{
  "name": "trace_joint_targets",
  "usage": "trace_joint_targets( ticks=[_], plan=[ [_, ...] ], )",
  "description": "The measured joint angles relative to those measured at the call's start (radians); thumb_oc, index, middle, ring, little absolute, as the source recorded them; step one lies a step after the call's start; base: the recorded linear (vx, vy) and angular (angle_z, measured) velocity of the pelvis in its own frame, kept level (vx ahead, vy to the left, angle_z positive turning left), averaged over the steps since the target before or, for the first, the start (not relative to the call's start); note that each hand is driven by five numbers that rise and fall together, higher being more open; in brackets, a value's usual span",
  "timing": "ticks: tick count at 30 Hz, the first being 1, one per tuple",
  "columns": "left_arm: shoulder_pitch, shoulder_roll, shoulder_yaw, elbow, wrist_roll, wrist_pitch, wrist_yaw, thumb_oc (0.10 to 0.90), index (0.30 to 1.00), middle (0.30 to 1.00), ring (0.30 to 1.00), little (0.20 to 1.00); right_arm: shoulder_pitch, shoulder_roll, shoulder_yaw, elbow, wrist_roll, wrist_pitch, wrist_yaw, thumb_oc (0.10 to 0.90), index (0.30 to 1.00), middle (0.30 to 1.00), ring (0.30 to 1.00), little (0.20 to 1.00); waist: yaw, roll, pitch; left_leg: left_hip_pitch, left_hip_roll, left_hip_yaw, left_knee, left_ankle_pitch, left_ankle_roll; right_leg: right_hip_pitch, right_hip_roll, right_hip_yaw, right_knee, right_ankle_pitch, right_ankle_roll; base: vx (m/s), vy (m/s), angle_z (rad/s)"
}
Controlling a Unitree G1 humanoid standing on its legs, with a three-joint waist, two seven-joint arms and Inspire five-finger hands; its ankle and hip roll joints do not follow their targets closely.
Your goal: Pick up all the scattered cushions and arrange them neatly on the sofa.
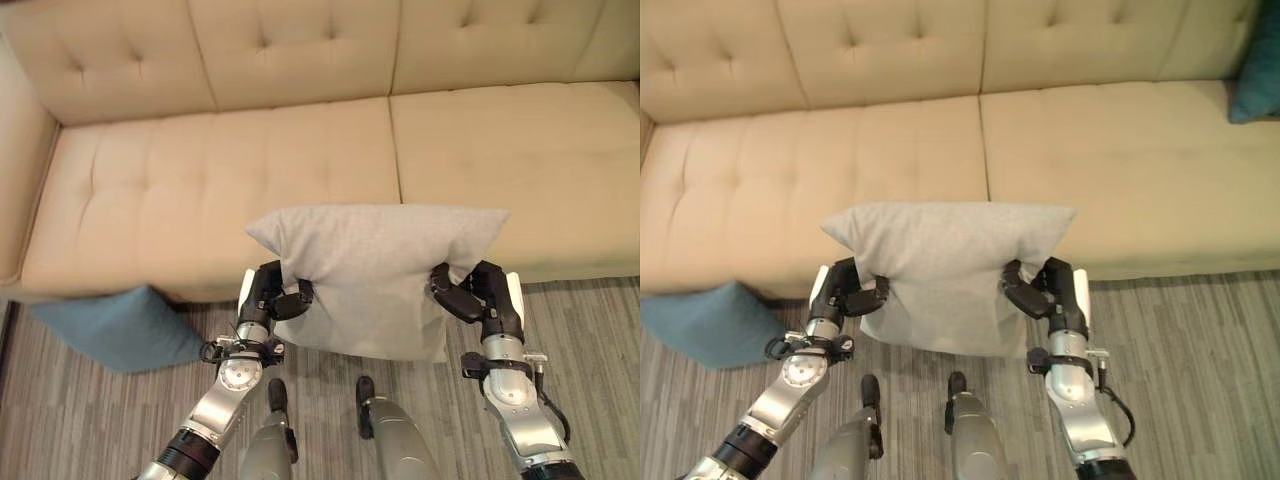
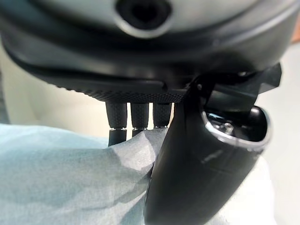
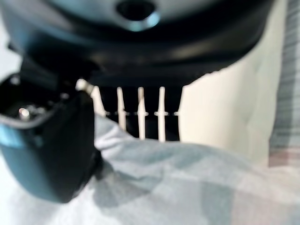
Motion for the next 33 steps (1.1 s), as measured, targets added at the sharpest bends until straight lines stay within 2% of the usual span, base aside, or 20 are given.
trace_joint_targets(
  ticks=[2, 3, 4, 5, 6, 7, 8, 10, 11, 13, 14, 16, 18, 22, 23, 24, 26, 28, 29, 33],
  plan=[
    [0.006, -0.006, -0.009, 0.003, 0.0, 0.0, -0.001, 0.4, 0.3, 0.3, 0.3, 0.3, 0.012, -0.001, 0.001, 0.001, 0.0, 0.004, -0.001, 0.4, 0.3, 0.3, 0.3, 0.3, 0.014, -0.003, -0.036, -0.004, -0.072, -0.033, -0.003, -0.042, 0.001, 0.008, 0.001, 0.042, -0.046, 0.03, -0.009, 0.12, 0.043, -0.51],
    [0.006, -0.004, -0.01, 0.003, 0.001, 0.0, 0.001, 0.4, 0.3, 0.3, 0.3, 0.3, 0.011, 0.001, 0.002, 0.0, 0.0, 0.004, -0.003, 0.4, 0.3, 0.3, 0.3, 0.3, 0.013, -0.001, -0.04, -0.014, -0.129, -0.063, 0.004, -0.052, 0.001, 0.031, 0.014, 0.073, -0.087, 0.049, -0.01, 0.12, 0.047, -0.54],
    [0.005, -0.005, -0.01, 0.008, 0.001, 0.0, 0.001, 0.4, 0.3, 0.3, 0.3, 0.3, 0.011, 0.005, 0.001, 0.001, 0.0, 0.007, -0.006, 0.4, 0.3, 0.3, 0.3, 0.3, 0.021, -0.009, -0.04, -0.017, -0.175, -0.115, -0.002, -0.086, 0.031, 0.044, 0.012, 0.093, -0.11, 0.054, -0.013, 0.22, 0.103, -0.87],
    [0.014, -0.002, -0.008, 0.01, 0.001, 0.002, 0.003, 0.4, 0.3, 0.3, 0.3, 0.3, 0.015, 0.006, 0.006, -0.001, 0.0, 0.007, -0.006, 0.4, 0.3, 0.3, 0.3, 0.3, 0.042, -0.013, -0.042, -0.015, -0.207, -0.13, -0.046, -0.086, 0.044, 0.06, 0.015, 0.113, -0.129, 0.076, 0.004, 0.23, 0.115, -0.93],
    [0.03, 0.005, -0.006, 0.01, 0.001, 0.003, 0.002, 0.4, 0.3, 0.3, 0.3, 0.3, 0.016, 0.007, 0.018, 0.001, -0.001, 0.011, -0.003, 0.4, 0.3, 0.3, 0.3, 0.3, 0.037, -0.001, -0.049, 0.0, -0.194, -0.134, -0.066, -0.077, 0.056, 0.077, 0.045, 0.132, -0.129, 0.064, 0.021, 0.29, 0.167, -0.99],
    [0.042, 0.01, 0.001, 0.01, 0.001, 0.003, 0.002, 0.4, 0.3, 0.3, 0.3, 0.3, 0.015, 0.012, 0.029, 0.002, -0.001, 0.014, -0.002, 0.4, 0.3, 0.3, 0.3, 0.3, 0.041, 0.0, -0.051, 0.013, -0.186, -0.123, -0.064, -0.029, 0.096, 0.084, 0.057, 0.148, -0.118, 0.054, 0.028, 0.17, 0.144, -0.79],
    [0.061, 0.029, 0.016, 0.01, 0.001, 0.003, 0.002, 0.4, 0.3, 0.3, 0.3, 0.3, 0.022, 0.034, 0.052, -0.002, -0.001, 0.014, -0.001, 0.4, 0.3, 0.3, 0.3, 0.3, 0.036, -0.033, -0.065, 0.029, -0.194, -0.081, -0.06, -0.038, 0.11, 0.083, 0.041, 0.148, -0.103, 0.043, 0.041, 0.11, 0.111, -0.7],
    [0.072, 0.055, 0.025, 0.01, 0.001, 0.004, 0.002, 0.4, 0.3, 0.3, 0.3, 0.3, 0.018, 0.063, 0.068, -0.003, -0.005, 0.014, 0.004, 0.4, 0.3, 0.3, 0.3, 0.3, 0.046, -0.06, -0.08, 0.047, -0.205, -0.02, -0.06, -0.055, 0.113, 0.079, 0.007, 0.137, -0.087, 0.019, 0.064, 0.13, 0.175, -0.78],
    [0.073, 0.067, 0.028, 0.01, 0.001, 0.005, 0.002, 0.4, 0.3, 0.3, 0.3, 0.3, 0.012, 0.081, 0.072, -0.002, -0.006, 0.015, 0.008, 0.4, 0.3, 0.3, 0.3, 0.3, 0.049, -0.06, -0.08, 0.061, -0.208, 0.006, -0.06, -0.066, 0.124, 0.088, -0.017, 0.111, -0.077, 0.017, 0.071, 0.14, 0.204, -0.76],
    [0.075, 0.074, 0.038, 0.013, 0.001, 0.009, 0.002, 0.4, 0.3, 0.3, 0.3, 0.3, 0.011, 0.09, 0.085, -0.002, -0.011, 0.016, 0.023, 0.4, 0.3, 0.3, 0.3, 0.3, 0.064, -0.056, -0.078, 0.098, -0.217, 0.05, -0.058, -0.073, 0.134, 0.082, -0.061, 0.088, 0.034, -0.009, 0.122, 0.07, 0.112, -0.66],
    [0.076, 0.075, 0.043, 0.013, 0.001, 0.009, 0.003, 0.4, 0.3, 0.3, 0.3, 0.3, 0.014, 0.089, 0.09, -0.001, -0.011, 0.017, 0.023, 0.4, 0.3, 0.3, 0.3, 0.3, 0.068, -0.054, -0.078, 0.109, -0.216, 0.058, -0.055, -0.078, 0.14, 0.094, -0.067, 0.087, 0.05, -0.012, 0.127, 0.08, 0.075, -0.53],
    [0.072, 0.077, 0.061, 0.013, 0.002, 0.009, 0.003, 0.4, 0.3, 0.3, 0.3, 0.3, 0.015, 0.094, 0.103, -0.001, -0.011, 0.017, 0.025, 0.4, 0.3, 0.3, 0.3, 0.3, 0.073, -0.051, -0.076, 0.137, -0.212, 0.075, -0.051, -0.102, 0.152, 0.086, -0.1, 0.033, 0.111, -0.019, 0.156, 0.12, 0.013, -0.36],
    [0.074, 0.074, 0.066, 0.013, 0.002, 0.009, 0.007, 0.4, 0.3, 0.3, 0.3, 0.3, 0.014, 0.093, 0.104, -0.001, -0.011, 0.017, 0.037, 0.4, 0.3, 0.3, 0.3, 0.3, 0.076, -0.038, -0.074, 0.156, -0.198, 0.1, -0.058, -0.116, 0.151, 0.069, -0.131, -0.027, 0.104, -0.017, 0.153, 0.12, -0.03, -0.38],
    [0.078, 0.071, 0.071, 0.013, 0.002, 0.01, 0.007, 0.4, 0.3, 0.3, 0.3, 0.3, 0.015, 0.087, 0.104, -0.001, -0.011, 0.017, 0.044, 0.4, 0.3, 0.3, 0.3, 0.3, 0.069, -0.031, -0.076, 0.176, -0.176, 0.128, -0.084, -0.125, 0.138, 0.039, -0.153, -0.047, -0.043, 0.023, 0.139, 0.16, -0.118, -0.37],
    [0.085, 0.064, 0.073, 0.014, 0.002, 0.01, 0.007, 0.4, 0.3, 0.3, 0.3, 0.3, 0.015, 0.086, 0.103, -0.001, -0.01, 0.018, 0.045, 0.4, 0.3, 0.3, 0.3, 0.3, 0.071, -0.032, -0.077, 0.175, -0.165, 0.142, -0.088, -0.134, 0.132, 0.025, -0.154, -0.059, -0.158, 0.082, 0.151, 0.15, -0.157, -0.33],
    [0.088, 0.064, 0.077, 0.015, 0.002, 0.01, 0.006, 0.4, 0.3, 0.3, 0.3, 0.3, 0.015, 0.083, 0.102, -0.001, -0.01, 0.018, 0.045, 0.4, 0.3, 0.3, 0.3, 0.3, 0.068, -0.033, -0.077, 0.175, -0.163, 0.141, -0.093, -0.132, 0.121, 0.023, -0.155, -0.072, -0.202, 0.127, 0.144, 0.23, -0.244, -0.18],
    [0.11, 0.04, 0.076, 0.015, 0.002, 0.01, 0.003, 0.4, 0.3, 0.3, 0.3, 0.3, 0.018, 0.07, 0.097, 0.003, -0.01, 0.024, 0.044, 0.4, 0.3, 0.3, 0.3, 0.3, 0.049, -0.036, -0.079, 0.187, -0.158, 0.127, -0.111, -0.122, 0.08, 0.055, -0.147, -0.085, -0.279, 0.276, 0.127, 0.19, -0.184, 0.14],
    [0.139, 0.004, 0.071, 0.016, 0.002, 0.013, 0.002, 0.4, 0.3, 0.3, 0.3, 0.3, 0.024, 0.043, 0.097, 0.006, -0.009, 0.031, 0.045, 0.4, 0.3, 0.3, 0.3, 0.3, 0.04, -0.004, -0.086, 0.201, -0.119, 0.112, -0.135, -0.113, 0.044, 0.088, -0.104, -0.1, -0.322, 0.295, 0.098, 0.17, -0.209, 0.0],
    [0.156, -0.008, 0.07, 0.014, 0.001, 0.013, 0.001, 0.4, 0.3, 0.3, 0.3, 0.3, 0.02, 0.027, 0.097, 0.006, -0.009, 0.037, 0.047, 0.4, 0.3, 0.3, 0.3, 0.3, 0.05, 0.001, -0.089, 0.204, -0.088, 0.104, -0.132, -0.102, 0.028, 0.101, -0.071, -0.1, -0.345, 0.304, 0.078, 0.23, -0.284, -0.1],
    [0.152, -0.042, 0.049, 0.015, -0.001, 0.019, -0.012, 0.4, 0.3, 0.3, 0.3, 0.3, 0.031, 0.004, 0.068, 0.005, -0.005, 0.038, 0.042, 0.4, 0.3, 0.3, 0.3, 0.3, 0.038, -0.003, -0.09, 0.151, -0.04, 0.022, 0.0, -0.103, -0.006, 0.167, -0.027, -0.168, -0.371, 0.256, 0.038, 0.12, -0.308, 0.39]
  ],
)
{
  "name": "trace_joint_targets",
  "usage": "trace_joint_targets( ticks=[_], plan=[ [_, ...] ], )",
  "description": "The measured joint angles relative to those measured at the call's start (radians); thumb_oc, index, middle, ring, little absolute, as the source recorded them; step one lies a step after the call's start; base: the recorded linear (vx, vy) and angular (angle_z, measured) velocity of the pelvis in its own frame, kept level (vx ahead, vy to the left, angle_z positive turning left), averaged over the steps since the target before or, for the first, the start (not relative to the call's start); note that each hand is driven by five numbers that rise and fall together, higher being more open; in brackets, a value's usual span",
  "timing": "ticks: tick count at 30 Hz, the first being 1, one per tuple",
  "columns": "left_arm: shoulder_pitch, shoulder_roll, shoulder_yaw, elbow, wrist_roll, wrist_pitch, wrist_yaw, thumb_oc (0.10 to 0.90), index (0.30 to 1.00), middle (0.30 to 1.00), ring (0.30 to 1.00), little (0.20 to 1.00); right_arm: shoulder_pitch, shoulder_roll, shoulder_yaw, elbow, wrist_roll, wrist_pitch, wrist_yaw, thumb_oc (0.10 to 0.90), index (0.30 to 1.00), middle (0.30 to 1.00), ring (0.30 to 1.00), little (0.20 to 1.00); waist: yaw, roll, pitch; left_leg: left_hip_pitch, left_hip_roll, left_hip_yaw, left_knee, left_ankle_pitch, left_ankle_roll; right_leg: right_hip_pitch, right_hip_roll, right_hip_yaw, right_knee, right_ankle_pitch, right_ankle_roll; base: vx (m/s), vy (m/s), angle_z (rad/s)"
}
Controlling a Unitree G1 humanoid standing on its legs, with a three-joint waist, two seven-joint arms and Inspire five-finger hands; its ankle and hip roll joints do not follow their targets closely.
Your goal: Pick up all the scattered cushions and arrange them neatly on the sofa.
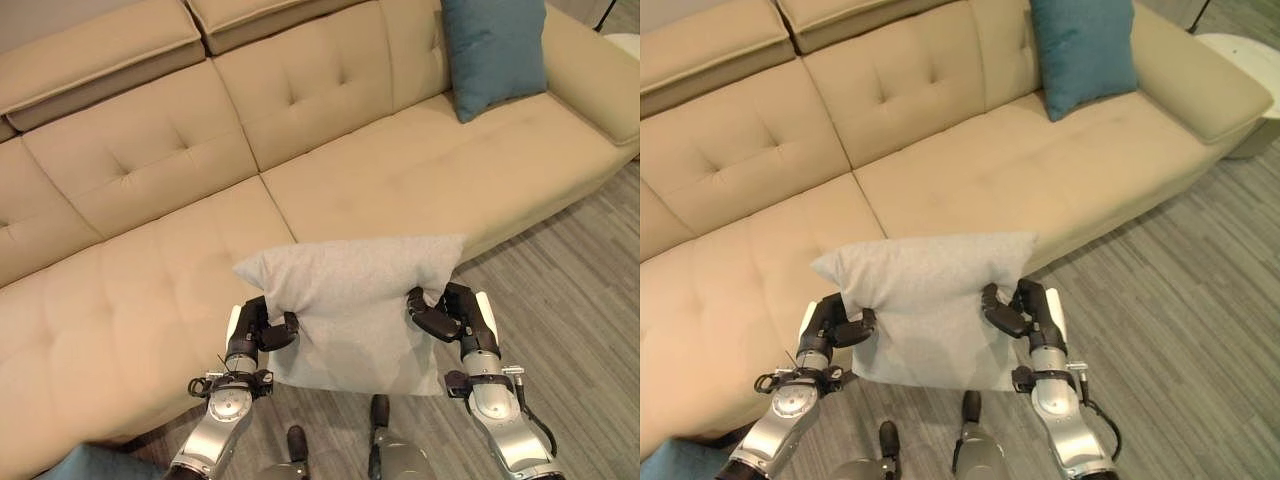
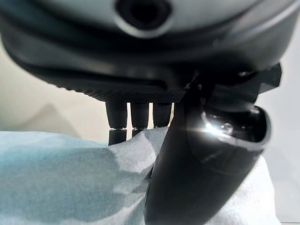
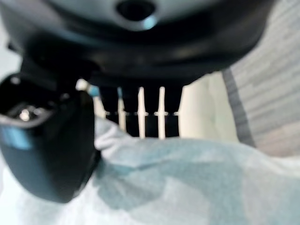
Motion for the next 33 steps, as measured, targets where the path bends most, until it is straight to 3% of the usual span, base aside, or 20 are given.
trace_joint_targets(
  ticks=[2, 4, 5, 7, 9, 11, 13, 14, 17, 18, 19, 21, 23, 26, 28, 30, 33],
  plan=[
    [-0.02, -0.004, -0.004, 0.0, -0.002, 0.0, -0.004, 0.4, 0.3, 0.3, 0.3, 0.3, -0.016, -0.004, -0.016, 0.0, 0.004, 0.0, -0.003, 0.4, 0.3, 0.3, 0.3, 0.3, 0.011, -0.018, 0.001, -0.133, 0.001, -0.02, 0.23, 0.009, -0.022, 0.005, -0.011, -0.033, 0.0, -0.018, -0.026, 0.1, -0.197, 0.47],
    [-0.014, -0.002, 0.003, 0.0, -0.012, 0.0, 0.0, 0.4, 0.3, 0.3, 0.3, 0.3, -0.023, -0.001, -0.006, -0.001, 0.006, 0.0, -0.003, 0.4, 0.3, 0.3, 0.3, 0.3, 0.024, -0.017, 0.0, -0.168, 0.017, -0.002, 0.315, 0.013, -0.028, 0.032, 0.001, -0.046, -0.001, -0.034, -0.063, 0.15, -0.114, 0.19],
    [-0.015, 0.001, 0.006, -0.002, -0.018, -0.001, 0.0, 0.4, 0.3, 0.3, 0.3, 0.3, -0.019, 0.002, -0.006, -0.007, 0.007, 0.0, -0.003, 0.4, 0.3, 0.3, 0.3, 0.3, 0.028, -0.018, 0.0, -0.172, 0.023, 0.014, 0.335, -0.013, -0.005, 0.049, 0.008, -0.061, -0.005, -0.044, -0.075, 0.24, -0.07, 0.16],
    [-0.024, 0.0, 0.005, -0.002, -0.018, -0.001, -0.001, 0.4, 0.3, 0.3, 0.3, 0.3, -0.019, 0.0, -0.009, -0.008, 0.008, -0.001, -0.004, 0.4, 0.3, 0.3, 0.3, 0.3, 0.028, -0.022, 0.002, -0.179, 0.016, 0.029, 0.31, -0.021, 0.007, 0.056, 0.011, -0.07, -0.005, -0.067, -0.069, 0.15, -0.025, 0.25],
    [-0.031, 0.0, 0.004, -0.002, -0.019, -0.001, -0.004, 0.4, 0.3, 0.3, 0.3, 0.3, -0.018, 0.003, -0.011, -0.006, 0.009, 0.0, -0.012, 0.4, 0.3, 0.3, 0.3, 0.3, 0.03, -0.032, 0.007, -0.185, 0.012, 0.104, 0.213, -0.023, 0.005, 0.073, 0.019, -0.097, -0.028, -0.055, -0.081, 0.16, 0.008, 0.31],
    [-0.03, 0.0, 0.003, 0.0, -0.019, 0.001, -0.006, 0.4, 0.3, 0.3, 0.3, 0.3, -0.016, 0.005, -0.008, -0.003, 0.009, 0.0, -0.022, 0.4, 0.3, 0.3, 0.3, 0.3, 0.034, -0.04, 0.012, -0.194, 0.01, 0.153, 0.06, -0.01, -0.005, 0.098, 0.045, -0.111, -0.07, -0.056, -0.074, 0.24, 0.015, 0.2],
    [-0.029, 0.007, 0.003, 0.003, -0.018, 0.004, -0.007, 0.4, 0.3, 0.3, 0.3, 0.3, -0.014, 0.02, -0.008, -0.001, 0.009, 0.001, -0.024, 0.4, 0.3, 0.3, 0.3, 0.3, 0.034, -0.042, 0.013, -0.23, 0.006, 0.152, 0.004, 0.006, -0.028, 0.124, 0.069, -0.125, -0.091, -0.073, -0.059, 0.22, 0.078, 0.11],
    [-0.029, 0.007, 0.003, 0.003, -0.019, 0.004, -0.007, 0.4, 0.3, 0.3, 0.3, 0.3, -0.014, 0.025, -0.008, -0.002, 0.009, 0.001, -0.025, 0.4, 0.3, 0.3, 0.3, 0.3, 0.036, -0.043, 0.014, -0.233, 0.003, 0.166, 0.004, 0.015, -0.028, 0.127, 0.072, -0.128, -0.09, -0.065, -0.069, 0.12, 0.078, -0.04],
    [-0.012, 0.014, 0.001, 0.003, -0.018, 0.007, -0.01, 0.4, 0.3, 0.3, 0.3, 0.3, -0.004, 0.034, -0.007, -0.004, 0.008, 0.003, -0.022, 0.4, 0.3, 0.3, 0.3, 0.3, 0.03, -0.02, 0.003, -0.184, 0.005, 0.192, -0.06, 0.054, 0.011, 0.176, 0.091, -0.109, -0.089, -0.095, -0.037, 0.27, 0.147, -0.23],
    [-0.008, 0.014, 0.002, 0.003, -0.018, 0.007, -0.01, 0.4, 0.3, 0.3, 0.3, 0.3, -0.003, 0.038, -0.006, -0.002, 0.008, 0.005, -0.022, 0.4, 0.3, 0.3, 0.3, 0.3, 0.034, -0.012, -0.002, -0.164, 0.0, 0.165, -0.073, 0.102, 0.048, 0.188, 0.095, -0.093, -0.082, -0.108, -0.022, 0.17, 0.117, -0.24],
    [-0.007, 0.022, 0.001, -0.001, -0.018, 0.007, -0.011, 0.4, 0.3, 0.3, 0.3, 0.3, 0.013, 0.054, -0.008, -0.011, 0.008, 0.005, -0.023, 0.4, 0.3, 0.3, 0.3, 0.3, 0.023, -0.024, -0.008, -0.135, -0.038, 0.148, -0.08, 0.119, 0.094, 0.195, 0.063, -0.077, -0.038, -0.145, 0.008, 0.21, 0.189, -0.09],
    [-0.009, 0.029, 0.002, -0.014, -0.018, 0.006, -0.012, 0.4, 0.3, 0.3, 0.3, 0.3, 0.018, 0.053, -0.012, -0.017, 0.008, 0.005, -0.023, 0.4, 0.3, 0.3, 0.3, 0.3, 0.013, -0.028, -0.011, -0.123, -0.069, 0.147, -0.092, 0.108, 0.109, 0.195, 0.024, -0.061, -0.009, -0.168, 0.029, 0.19, 0.197, 0.15],
    [-0.023, 0.045, 0.009, -0.016, -0.018, 0.006, -0.012, 0.4, 0.3, 0.3, 0.3, 0.3, 0.017, 0.077, -0.014, -0.02, 0.008, 0.006, -0.02, 0.4, 0.3, 0.3, 0.3, 0.3, 0.027, -0.027, -0.011, -0.093, -0.109, 0.15, -0.098, 0.088, 0.133, 0.145, -0.045, -0.032, 0.157, -0.241, 0.059, 0.12, 0.207, 0.05],
    [-0.034, 0.075, 0.019, -0.015, -0.017, 0.006, -0.008, 0.4, 0.3, 0.3, 0.3, 0.3, 0.015, 0.084, 0.012, -0.02, 0.005, 0.006, -0.003, 0.4, 0.3, 0.3, 0.3, 0.3, 0.039, -0.025, -0.01, -0.049, -0.126, 0.138, -0.102, 0.065, 0.163, 0.057, -0.099, -0.001, 0.423, -0.283, 0.092, 0.09, 0.131, 0.14],
    [-0.034, 0.086, 0.044, -0.015, -0.015, 0.006, -0.006, 0.4, 0.3, 0.3, 0.3, 0.3, 0.012, 0.085, 0.031, -0.024, 0.004, 0.006, 0.012, 0.4, 0.3, 0.3, 0.3, 0.3, 0.041, -0.025, -0.009, -0.022, -0.126, 0.112, -0.104, 0.043, 0.189, -0.012, -0.12, 0.035, 0.531, -0.326, 0.12, 0.11, 0.01, 0.27],
    [-0.035, 0.086, 0.051, -0.015, -0.014, 0.005, -0.005, 0.4, 0.3, 0.3, 0.3, 0.3, 0.011, 0.085, 0.033, -0.028, 0.002, 0.006, 0.021, 0.4, 0.3, 0.3, 0.3, 0.3, 0.048, -0.023, -0.009, -0.008, -0.123, 0.095, -0.119, 0.036, 0.186, -0.059, -0.121, 0.062, 0.515, -0.327, 0.119, 0.1, -0.035, 0.24],
    [-0.033, 0.081, 0.049, -0.011, -0.014, 0.005, -0.005, 0.4, 0.3, 0.3, 0.3, 0.3, 0.008, 0.084, 0.032, -0.032, -0.001, 0.006, 0.019, 0.4, 0.3, 0.3, 0.3, 0.3, 0.049, -0.026, -0.008, -0.008, -0.12, 0.071, -0.129, 0.043, 0.176, -0.121, -0.096, 0.113, 0.357, -0.293, 0.097, 0.07, -0.069, 0.29]
  ],
)
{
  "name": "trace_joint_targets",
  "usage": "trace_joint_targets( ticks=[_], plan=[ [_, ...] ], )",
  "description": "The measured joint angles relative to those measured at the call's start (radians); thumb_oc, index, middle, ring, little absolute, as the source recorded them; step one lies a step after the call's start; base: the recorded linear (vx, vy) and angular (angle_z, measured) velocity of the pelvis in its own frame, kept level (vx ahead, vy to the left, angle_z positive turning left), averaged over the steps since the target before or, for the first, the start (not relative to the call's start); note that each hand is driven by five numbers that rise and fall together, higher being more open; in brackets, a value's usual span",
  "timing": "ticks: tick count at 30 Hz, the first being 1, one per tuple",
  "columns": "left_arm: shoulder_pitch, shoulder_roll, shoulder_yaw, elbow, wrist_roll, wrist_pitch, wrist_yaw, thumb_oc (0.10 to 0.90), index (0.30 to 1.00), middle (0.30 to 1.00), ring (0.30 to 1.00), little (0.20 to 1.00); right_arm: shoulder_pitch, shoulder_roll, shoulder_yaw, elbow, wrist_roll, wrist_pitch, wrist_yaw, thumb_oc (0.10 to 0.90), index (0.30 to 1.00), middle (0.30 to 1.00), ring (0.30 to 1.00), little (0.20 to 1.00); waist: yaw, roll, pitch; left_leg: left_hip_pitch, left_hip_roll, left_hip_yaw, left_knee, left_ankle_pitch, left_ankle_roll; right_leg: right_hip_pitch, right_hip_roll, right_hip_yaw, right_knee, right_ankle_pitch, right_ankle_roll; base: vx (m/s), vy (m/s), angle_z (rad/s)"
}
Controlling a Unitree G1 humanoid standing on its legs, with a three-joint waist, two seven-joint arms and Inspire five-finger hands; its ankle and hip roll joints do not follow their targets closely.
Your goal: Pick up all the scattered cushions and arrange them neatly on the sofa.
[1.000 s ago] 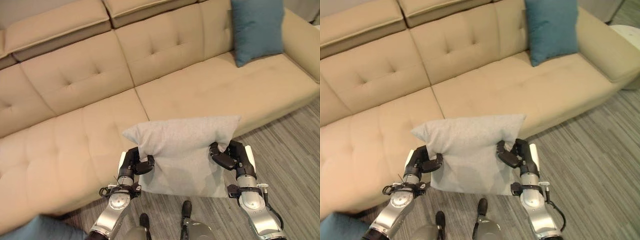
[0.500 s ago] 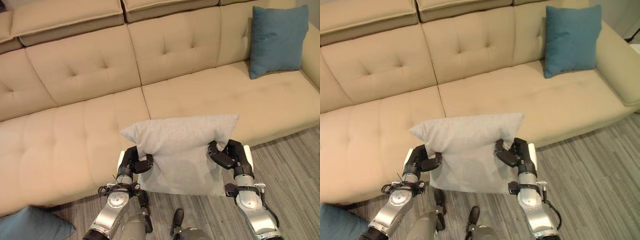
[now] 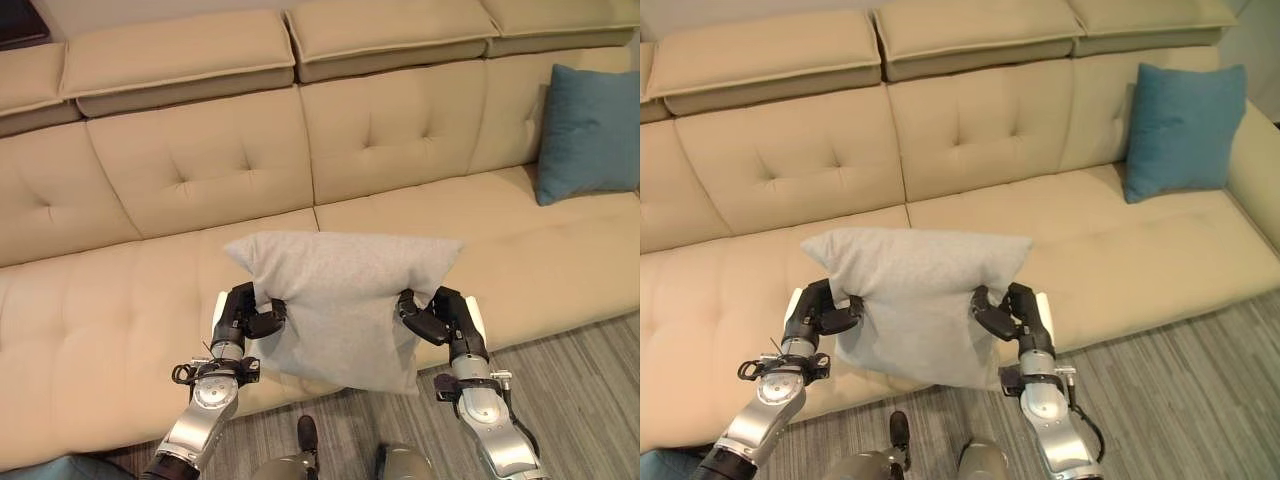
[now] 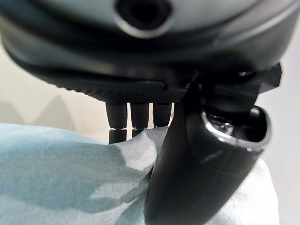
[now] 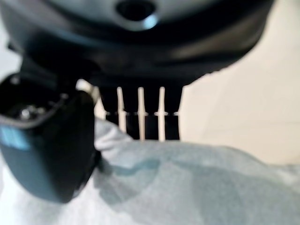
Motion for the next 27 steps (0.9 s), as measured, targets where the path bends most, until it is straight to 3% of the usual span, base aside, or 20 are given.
trace_joint_targets(
  ticks=[1, 3, 4, 6, 11, 16, 21, 23, 25, 27],
  plan=[
    [0.0, -0.004, -0.001, 0.004, 0.0, 0.0, 0.0, 0.4, 0.3, 0.3, 0.3, 0.3, 0.002, 0.0, -0.001, 0.002, 0.0, 0.0, -0.001, 0.4, 0.3, 0.3, 0.3, 0.3, -0.003, -0.002, 0.0, -0.001, 0.0, -0.023, -0.003, 0.003, -0.005, -0.011, 0.017, 0.02, -0.052, 0.024, -0.009, 0.13, -0.147, 0.5],
    [0.007, -0.007, -0.004, 0.007, 0.0, 0.0, 0.0, 0.4, 0.3, 0.3, 0.3, 0.3, 0.002, 0.0, -0.004, 0.008, 0.0, 0.0, 0.0, 0.4, 0.3, 0.3, 0.3, 0.3, -0.015, -0.015, 0.002, -0.001, -0.003, -0.05, -0.013, 0.005, -0.02, -0.01, 0.039, 0.052, -0.17, 0.132, -0.012, 0.15, -0.18, 0.55],
    [0.009, -0.006, -0.005, 0.012, 0.0, 0.0, 0.0, 0.4, 0.3, 0.3, 0.3, 0.3, 0.0, -0.002, -0.007, 0.024, 0.0, 0.0, -0.001, 0.4, 0.3, 0.3, 0.3, 0.3, -0.023, -0.016, 0.002, -0.002, 0.002, -0.084, -0.023, 0.006, -0.035, 0.022, 0.065, 0.083, -0.238, 0.234, -0.018, 0.08, -0.116, 0.42],
    [0.019, -0.007, -0.017, 0.011, 0.0, 0.001, -0.002, 0.4, 0.3, 0.3, 0.3, 0.3, -0.002, -0.003, -0.011, 0.049, 0.0, 0.002, -0.001, 0.4, 0.3, 0.3, 0.3, 0.3, -0.017, -0.014, 0.0, -0.003, 0.03, -0.089, -0.03, 0.019, -0.077, 0.054, 0.097, 0.065, -0.302, 0.268, -0.047, 0.08, -0.124, 0.21],
    [0.034, -0.043, -0.036, 0.012, -0.003, 0.001, -0.007, 0.4, 0.3, 0.3, 0.3, 0.3, 0.005, -0.015, -0.039, 0.063, 0.001, 0.001, -0.001, 0.4, 0.3, 0.3, 0.3, 0.3, -0.045, -0.006, -0.003, -0.015, 0.082, -0.144, -0.011, 0.016, -0.144, 0.123, 0.153, -0.005, -0.382, 0.284, -0.085, 0.11, -0.244, 0.34],
    [0.033, -0.054, -0.048, 0.011, -0.004, 0.001, -0.021, 0.4, 0.3, 0.3, 0.3, 0.3, -0.007, -0.037, -0.054, 0.066, 0.006, 0.001, -0.001, 0.4, 0.3, 0.3, 0.3, 0.3, -0.041, -0.005, -0.001, -0.09, 0.074, -0.131, 0.126, 0.025, -0.173, 0.15, 0.142, -0.048, -0.409, 0.277, -0.113, 0.02, -0.071, 0.28],
    [0.033, -0.056, -0.044, 0.012, -0.005, 0.001, -0.024, 0.4, 0.3, 0.3, 0.3, 0.3, -0.006, -0.046, -0.047, 0.067, 0.011, 0.001, -0.002, 0.4, 0.3, 0.3, 0.3, 0.3, -0.046, 0.011, -0.001, -0.106, 0.085, -0.058, 0.132, 0.015, -0.163, 0.173, 0.146, -0.074, -0.425, 0.262, -0.137, 0.12, 0.014, 0.16],
    [0.034, -0.058, -0.049, 0.012, -0.005, 0.001, -0.028, 0.4, 0.3, 0.3, 0.3, 0.3, -0.003, -0.049, -0.053, 0.067, 0.011, 0.001, -0.003, 0.4, 0.3, 0.3, 0.3, 0.3, -0.048, 0.013, 0.0, -0.094, 0.088, -0.059, 0.1, 0.009, -0.158, 0.175, 0.15, -0.073, -0.428, 0.262, -0.137, 0.18, 0.091, 0.01],
    [0.035, -0.058, -0.051, 0.012, -0.005, 0.002, -0.028, 0.4, 0.3, 0.3, 0.3, 0.3, 0.0, -0.043, -0.054, 0.068, 0.01, 0.001, -0.003, 0.4, 0.3, 0.3, 0.3, 0.3, -0.049, 0.025, 0.0, -0.066, 0.102, -0.062, 0.064, -0.005, -0.146, 0.183, 0.167, -0.066, -0.425, 0.26, -0.125, 0.14, 0.096, -0.12],
    [0.035, -0.056, -0.053, 0.011, -0.005, 0.002, -0.029, 0.4, 0.3, 0.3, 0.3, 0.3, 0.009, -0.043, -0.056, 0.067, 0.011, 0.001, -0.006, 0.4, 0.3, 0.3, 0.3, 0.3, -0.052, 0.02, 0.0, -0.05, 0.088, -0.057, 0.044, -0.001, -0.14, 0.184, 0.154, -0.059, -0.418, 0.256, -0.109, 0.16, 0.127, -0.07]
  ],
)
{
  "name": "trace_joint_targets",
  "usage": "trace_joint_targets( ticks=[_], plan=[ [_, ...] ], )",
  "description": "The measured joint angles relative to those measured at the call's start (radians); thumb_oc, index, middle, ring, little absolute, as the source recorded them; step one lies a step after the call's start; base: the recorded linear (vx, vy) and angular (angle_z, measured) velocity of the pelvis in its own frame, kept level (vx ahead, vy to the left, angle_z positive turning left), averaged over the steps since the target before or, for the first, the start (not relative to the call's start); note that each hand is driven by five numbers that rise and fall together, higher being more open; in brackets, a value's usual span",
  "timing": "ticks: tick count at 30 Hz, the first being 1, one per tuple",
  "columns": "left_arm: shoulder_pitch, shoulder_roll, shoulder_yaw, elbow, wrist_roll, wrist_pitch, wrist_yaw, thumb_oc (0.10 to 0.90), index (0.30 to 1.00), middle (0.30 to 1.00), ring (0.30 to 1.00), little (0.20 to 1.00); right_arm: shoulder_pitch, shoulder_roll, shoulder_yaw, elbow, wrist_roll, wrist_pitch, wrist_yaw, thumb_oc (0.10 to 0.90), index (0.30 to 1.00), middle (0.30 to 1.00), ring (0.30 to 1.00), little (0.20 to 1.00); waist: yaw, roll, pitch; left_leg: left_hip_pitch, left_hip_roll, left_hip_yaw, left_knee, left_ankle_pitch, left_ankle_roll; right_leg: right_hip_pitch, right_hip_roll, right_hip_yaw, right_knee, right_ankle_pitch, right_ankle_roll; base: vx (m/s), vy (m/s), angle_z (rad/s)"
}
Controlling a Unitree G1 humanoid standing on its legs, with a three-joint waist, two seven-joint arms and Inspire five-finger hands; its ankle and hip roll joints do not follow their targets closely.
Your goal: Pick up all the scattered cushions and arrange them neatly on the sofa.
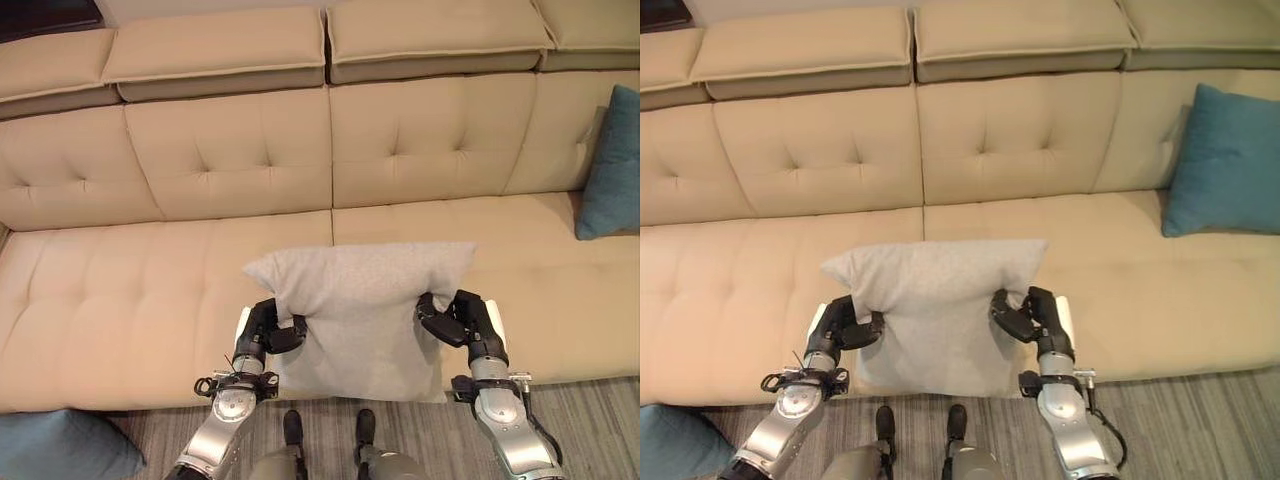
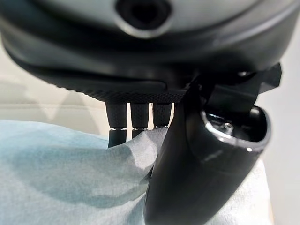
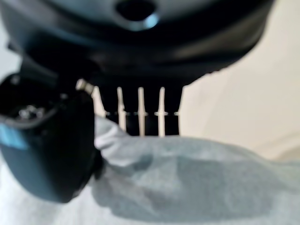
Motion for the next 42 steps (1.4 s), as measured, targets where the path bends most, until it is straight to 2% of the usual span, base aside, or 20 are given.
trace_joint_targets(
  ticks=[4, 10, 12, 14, 15, 18, 19, 23, 26, 29, 31, 33, 34, 36, 38, 40, 42],
  plan=[
    [0.004, 0.02, 0.01, -0.007, 0.0, 0.001, 0.0, 0.4, 0.3, 0.3, 0.3, 0.3, 0.001, 0.006, 0.016, -0.001, 0.0, 0.0, 0.006, 0.4, 0.3, 0.3, 0.3, 0.3, 0.003, 0.004, -0.003, 0.061, -0.026, 0.032, -0.057, -0.001, 0.016, 0.017, -0.026, 0.032, 0.006, -0.001, 0.017, 0.13, 0.137, -0.2],
    [0.001, 0.031, 0.034, -0.013, 0.001, 0.001, 0.003, 0.4, 0.3, 0.3, 0.3, 0.3, -0.019, 0.012, 0.031, -0.001, -0.002, 0.0, 0.008, 0.4, 0.3, 0.3, 0.3, 0.3, 0.027, 0.002, -0.003, 0.072, -0.042, 0.053, -0.064, -0.009, 0.028, 0.013, -0.041, 0.069, 0.003, 0.001, 0.026, 0.02, 0.141, -0.13],
    [0.002, 0.03, 0.036, -0.013, 0.001, 0.001, 0.003, 0.4, 0.3, 0.3, 0.3, 0.3, -0.026, 0.013, 0.031, -0.001, -0.003, 0.001, 0.008, 0.4, 0.3, 0.3, 0.3, 0.3, 0.034, 0.001, -0.003, 0.074, -0.04, 0.058, -0.063, -0.014, 0.035, -0.012, -0.041, 0.078, 0.047, -0.01, 0.042, -0.03, 0.095, -0.22],
    [0.002, 0.032, 0.038, -0.013, 0.001, 0.001, 0.003, 0.4, 0.3, 0.3, 0.3, 0.3, -0.036, 0.013, 0.032, -0.001, -0.006, 0.001, 0.009, 0.4, 0.3, 0.3, 0.3, 0.3, 0.034, 0.001, -0.002, 0.076, -0.03, 0.073, -0.062, -0.015, 0.037, -0.068, -0.041, 0.099, 0.156, -0.038, 0.074, 0.0, 0.046, -0.17],
    [0.001, 0.031, 0.038, -0.013, 0.001, 0.001, 0.002, 0.4, 0.3, 0.3, 0.3, 0.3, -0.034, 0.013, 0.031, -0.001, -0.006, 0.001, 0.008, 0.4, 0.3, 0.3, 0.3, 0.3, 0.028, -0.01, -0.003, 0.082, -0.034, 0.074, -0.062, -0.018, 0.041, -0.075, -0.045, 0.101, 0.181, -0.046, 0.082, 0.02, 0.042, -0.1],
    [0.0, 0.033, 0.046, -0.012, 0.001, -0.001, 0.001, 0.4, 0.3, 0.3, 0.3, 0.3, -0.04, 0.016, 0.034, -0.001, -0.01, 0.001, 0.01, 0.4, 0.3, 0.3, 0.3, 0.3, 0.021, -0.029, 0.001, 0.087, -0.047, 0.077, -0.063, -0.03, 0.052, -0.106, -0.061, 0.104, 0.239, -0.086, 0.073, 0.13, -0.038, -0.05],
    [0.001, 0.033, 0.051, -0.011, 0.001, -0.001, 0.003, 0.4, 0.3, 0.3, 0.3, 0.3, -0.043, 0.015, 0.041, -0.001, -0.011, 0.0, 0.013, 0.4, 0.3, 0.3, 0.3, 0.3, 0.021, -0.031, 0.0, 0.087, -0.049, 0.077, -0.071, -0.03, 0.052, -0.124, -0.062, 0.103, 0.25, -0.104, 0.085, 0.14, -0.097, -0.09],
    [0.003, 0.045, 0.058, -0.01, 0.001, -0.001, 0.005, 0.4, 0.3, 0.3, 0.3, 0.3, -0.04, 0.015, 0.057, 0.006, -0.011, 0.001, 0.015, 0.4, 0.3, 0.3, 0.3, 0.3, 0.009, -0.038, -0.001, 0.08, -0.05, 0.062, -0.074, -0.016, 0.043, -0.09, -0.06, 0.095, 0.191, -0.093, 0.056, 0.15, -0.132, 0.09],
    [0.006, 0.039, 0.056, -0.01, 0.001, -0.001, 0.005, 0.4, 0.3, 0.3, 0.3, 0.3, -0.035, 0.013, 0.053, 0.006, -0.011, 0.001, 0.02, 0.4, 0.3, 0.3, 0.3, 0.3, 0.009, -0.038, -0.001, 0.078, -0.035, 0.043, -0.074, -0.01, 0.033, -0.068, -0.041, 0.089, 0.163, -0.08, 0.051, 0.11, -0.163, 0.22],
    [0.001, 0.022, 0.046, -0.01, 0.001, -0.001, 0.001, 0.4, 0.3, 0.3, 0.3, 0.3, -0.03, 0.01, 0.035, 0.006, -0.01, 0.001, 0.012, 0.4, 0.3, 0.3, 0.3, 0.3, -0.007, -0.032, -0.003, 0.04, -0.028, -0.025, -0.042, 0.001, 0.014, -0.044, -0.035, 0.041, 0.142, -0.087, 0.035, 0.09, -0.213, 0.61],
    [-0.003, 0.018, 0.044, -0.009, 0.0, -0.001, 0.0, 0.4, 0.3, 0.3, 0.3, 0.3, -0.031, 0.01, 0.026, 0.006, -0.009, 0.001, 0.009, 0.4, 0.3, 0.3, 0.3, 0.3, -0.005, -0.041, -0.001, -0.012, -0.035, -0.038, 0.043, 0.0, -0.002, -0.039, -0.04, 0.015, 0.144, -0.1, 0.02, 0.03, -0.15, 0.61],
    [0.001, 0.011, 0.044, -0.009, 0.0, -0.001, 0.0, 0.4, 0.3, 0.3, 0.3, 0.3, -0.043, 0.001, 0.026, 0.006, -0.008, 0.001, 0.011, 0.4, 0.3, 0.3, 0.3, 0.3, 0.023, -0.044, -0.001, -0.065, -0.041, -0.036, 0.138, 0.008, -0.015, -0.037, -0.045, 0.013, 0.144, -0.105, 0.012, 0.06, -0.075, 0.29],
    [0.003, 0.012, 0.047, -0.009, -0.001, -0.001, 0.002, 0.4, 0.3, 0.3, 0.3, 0.3, -0.05, 0.002, 0.029, 0.006, -0.008, 0.0, 0.012, 0.4, 0.3, 0.3, 0.3, 0.3, 0.04, -0.042, -0.001, -0.071, -0.038, -0.034, 0.156, 0.023, -0.036, -0.029, -0.05, 0.011, 0.142, -0.105, 0.003, 0.11, -0.052, 0.08],
    [0.001, 0.011, 0.05, -0.011, -0.002, -0.002, 0.002, 0.4, 0.3, 0.3, 0.3, 0.3, -0.051, 0.001, 0.029, 0.006, -0.007, 0.0, 0.012, 0.4, 0.3, 0.3, 0.3, 0.3, 0.038, -0.042, 0.0, -0.071, -0.032, -0.03, 0.154, 0.033, -0.049, -0.007, -0.054, -0.013, 0.128, -0.105, -0.016, 0.1, 0.012, 0.25],
    [0.0, 0.011, 0.047, -0.013, -0.002, -0.002, 0.001, 0.4, 0.3, 0.3, 0.3, 0.3, -0.05, 0.0, 0.025, 0.005, -0.006, 0.0, 0.01, 0.4, 0.3, 0.3, 0.3, 0.3, 0.032, -0.046, 0.0, -0.076, -0.02, -0.001, 0.154, 0.006, -0.02, 0.006, -0.055, -0.026, 0.106, -0.104, -0.03, 0.14, 0.056, 0.21],
    [-0.007, 0.004, 0.042, -0.018, -0.002, -0.002, 0.0, 0.4, 0.3, 0.3, 0.3, 0.3, -0.053, -0.007, 0.015, 0.004, -0.005, 0.0, 0.005, 0.4, 0.3, 0.3, 0.3, 0.3, 0.015, -0.043, -0.001, -0.064, 0.007, 0.005, 0.077, 0.002, -0.016, 0.005, -0.043, -0.03, 0.093, -0.09, -0.023, 0.18, 0.089, 0.09],
    [-0.005, -0.001, 0.041, -0.018, -0.002, -0.001, 0.003, 0.4, 0.3, 0.3, 0.3, 0.3, -0.05, -0.008, 0.016, 0.004, -0.005, 0.001, 0.006, 0.4, 0.3, 0.3, 0.3, 0.3, 0.009, -0.034, -0.005, -0.042, 0.034, -0.008, 0.049, 0.034, -0.032, 0.005, -0.019, -0.027, 0.093, -0.083, -0.021, 0.14, 0.092, -0.17]
  ],
)
